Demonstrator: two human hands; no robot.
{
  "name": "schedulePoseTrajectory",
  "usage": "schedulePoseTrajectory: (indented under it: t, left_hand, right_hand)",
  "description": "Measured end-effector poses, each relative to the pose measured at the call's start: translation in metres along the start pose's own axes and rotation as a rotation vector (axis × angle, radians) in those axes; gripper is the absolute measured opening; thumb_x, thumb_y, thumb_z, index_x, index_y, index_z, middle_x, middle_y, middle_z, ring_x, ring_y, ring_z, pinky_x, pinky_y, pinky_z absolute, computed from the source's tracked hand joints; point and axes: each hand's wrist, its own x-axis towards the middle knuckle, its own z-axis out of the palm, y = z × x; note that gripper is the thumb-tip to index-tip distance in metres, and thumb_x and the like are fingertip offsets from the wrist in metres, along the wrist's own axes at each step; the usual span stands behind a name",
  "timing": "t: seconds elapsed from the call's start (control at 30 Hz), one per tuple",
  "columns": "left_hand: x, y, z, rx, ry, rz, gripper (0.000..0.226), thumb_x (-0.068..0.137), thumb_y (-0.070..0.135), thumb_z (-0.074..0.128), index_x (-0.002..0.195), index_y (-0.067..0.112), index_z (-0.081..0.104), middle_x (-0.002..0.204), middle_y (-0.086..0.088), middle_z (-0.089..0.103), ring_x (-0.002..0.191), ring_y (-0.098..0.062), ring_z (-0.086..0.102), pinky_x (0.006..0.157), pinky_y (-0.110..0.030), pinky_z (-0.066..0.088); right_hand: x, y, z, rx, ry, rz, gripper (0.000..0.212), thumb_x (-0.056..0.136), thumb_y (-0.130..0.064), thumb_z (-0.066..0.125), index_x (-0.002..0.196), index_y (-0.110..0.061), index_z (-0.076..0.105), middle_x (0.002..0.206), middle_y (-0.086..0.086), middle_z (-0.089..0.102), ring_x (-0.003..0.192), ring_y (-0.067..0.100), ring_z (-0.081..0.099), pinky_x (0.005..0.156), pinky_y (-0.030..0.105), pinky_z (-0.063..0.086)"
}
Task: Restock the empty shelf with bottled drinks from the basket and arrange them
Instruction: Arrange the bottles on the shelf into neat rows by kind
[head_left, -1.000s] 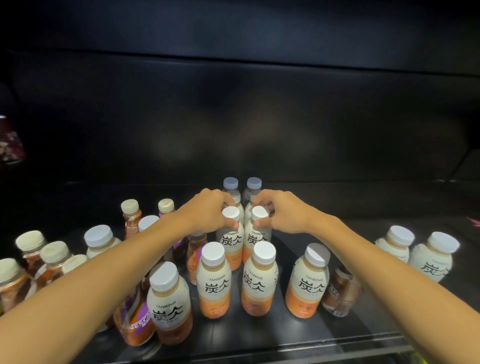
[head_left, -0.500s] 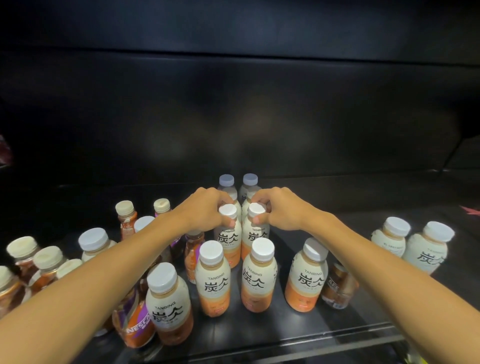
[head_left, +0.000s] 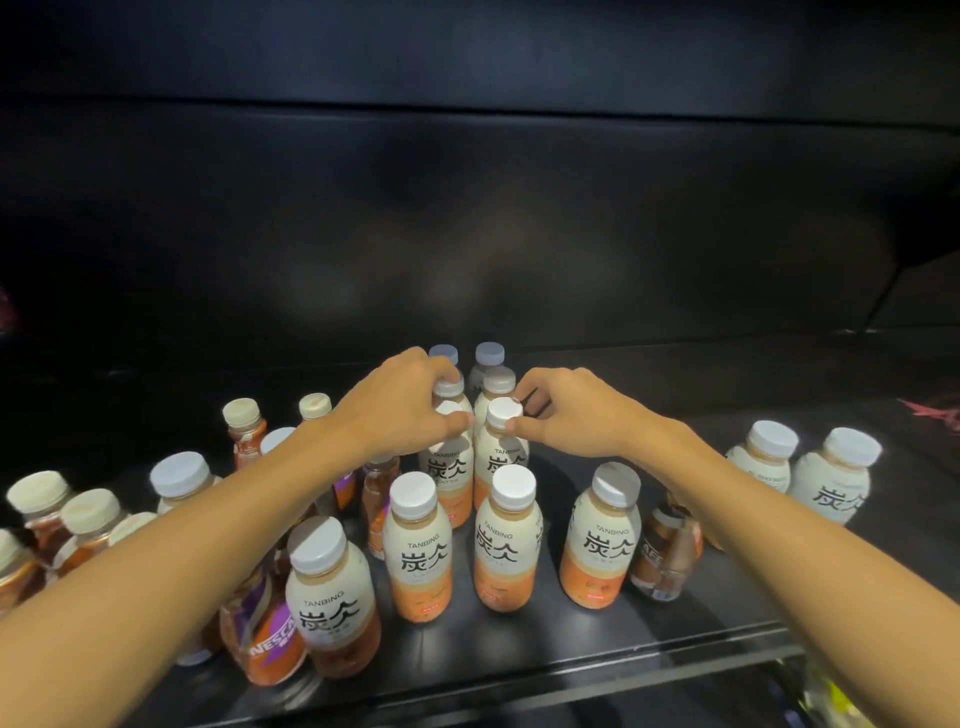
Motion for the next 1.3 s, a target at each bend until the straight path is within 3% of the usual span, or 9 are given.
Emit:
schedulePoseTrajectory:
  t: [0.1, 0.3, 0.4, 0.53, 0.67, 0.73, 0.83, 1.13, 1.3]
  left_hand:
    - [-0.014, 0.006, -0.015, 0.018, -0.044, 0.060, 0.040, 0.085, 0.052, 0.072, 0.119, 0.031, 0.063, 0.108, 0.009, 0.059, 0.092, -0.009, 0.059, 0.076, -0.023, 0.048]
    - [-0.051, -0.001, -0.043, 0.051, -0.431, 0.112, 0.053, 0.071, 0.074, 0.070, 0.112, 0.040, 0.064, 0.099, 0.019, 0.061, 0.090, 0.001, 0.061, 0.077, -0.025, 0.054]
    - [-0.062, -0.009, -0.036, 0.047, -0.486, 0.144, 0.051, 0.070, 0.059, 0.082, 0.113, 0.039, 0.062, 0.102, 0.020, 0.063, 0.093, 0.002, 0.061, 0.083, -0.027, 0.055]
    - [-0.067, -0.017, -0.022, -0.021, -0.390, 0.142, 0.053, 0.075, 0.046, 0.085, 0.121, 0.039, 0.061, 0.104, 0.021, 0.063, 0.095, 0.005, 0.060, 0.086, -0.026, 0.053]
    - [-0.068, -0.018, -0.011, -0.040, -0.294, 0.162, 0.046, 0.076, 0.041, 0.085, 0.118, 0.035, 0.066, 0.087, 0.026, 0.058, 0.083, 0.012, 0.056, 0.073, -0.015, 0.044]
    - [-0.066, -0.018, -0.007, -0.036, -0.263, 0.153, 0.045, 0.077, 0.039, 0.085, 0.117, 0.035, 0.066, 0.085, 0.026, 0.057, 0.081, 0.010, 0.055, 0.073, -0.017, 0.043]
    - [-0.062, -0.018, 0.000, -0.070, -0.235, 0.132, 0.047, 0.079, 0.035, 0.083, 0.123, 0.036, 0.064, 0.102, 0.020, 0.067, 0.095, 0.001, 0.058, 0.085, -0.029, 0.051]
    - [-0.053, -0.012, 0.009, -0.121, -0.196, 0.114, 0.049, 0.083, 0.024, 0.079, 0.128, 0.036, 0.063, 0.121, 0.015, 0.063, 0.109, -0.006, 0.058, 0.089, -0.026, 0.049]
    - [-0.054, -0.010, 0.016, -0.154, -0.123, 0.121, 0.051, 0.082, 0.027, 0.080, 0.129, 0.035, 0.062, 0.112, 0.019, 0.054, 0.102, -0.005, 0.054, 0.087, -0.023, 0.044]
  right_hand:
    - [-0.022, -0.006, -0.009, 0.026, -0.013, -0.048, 0.042, 0.091, -0.058, 0.066, 0.118, -0.027, 0.066, 0.109, -0.006, 0.073, 0.094, 0.006, 0.070, 0.087, 0.035, 0.061]
    - [-0.054, -0.029, -0.010, 0.015, -0.108, -0.138, 0.056, 0.076, -0.076, 0.068, 0.115, -0.036, 0.066, 0.101, -0.015, 0.071, 0.095, 0.002, 0.068, 0.086, 0.030, 0.058]
    - [-0.056, -0.034, 0.000, -0.002, -0.125, -0.189, 0.044, 0.076, -0.068, 0.077, 0.105, -0.036, 0.067, 0.087, -0.014, 0.068, 0.085, 0.004, 0.065, 0.073, 0.027, 0.055]
    - [-0.051, -0.033, 0.012, -0.004, -0.124, -0.240, 0.031, 0.078, -0.057, 0.081, 0.096, -0.036, 0.065, 0.081, -0.018, 0.062, 0.079, 0.000, 0.060, 0.067, 0.022, 0.045]
    - [-0.050, -0.030, 0.014, -0.008, -0.128, -0.223, 0.034, 0.077, -0.057, 0.081, 0.097, -0.034, 0.067, 0.085, -0.012, 0.065, 0.082, 0.007, 0.062, 0.068, 0.030, 0.052]
    - [-0.050, -0.029, 0.014, -0.021, -0.115, -0.227, 0.035, 0.078, -0.054, 0.082, 0.100, -0.032, 0.069, 0.084, -0.012, 0.065, 0.080, 0.006, 0.060, 0.070, 0.031, 0.053]
    - [-0.049, -0.026, 0.016, -0.037, -0.093, -0.221, 0.036, 0.079, -0.050, 0.082, 0.108, -0.032, 0.070, 0.083, -0.012, 0.061, 0.077, 0.005, 0.056, 0.071, 0.031, 0.051]
    - [-0.039, -0.015, 0.023, -0.021, -0.068, -0.201, 0.048, 0.086, -0.038, 0.080, 0.130, -0.037, 0.061, 0.112, -0.008, 0.065, 0.094, 0.008, 0.053, 0.082, 0.030, 0.048]
    - [-0.038, -0.014, 0.021, -0.032, -0.029, -0.190, 0.058, 0.086, -0.040, 0.080, 0.137, -0.033, 0.054, 0.123, -0.010, 0.060, 0.097, 0.006, 0.048, 0.082, 0.027, 0.042]
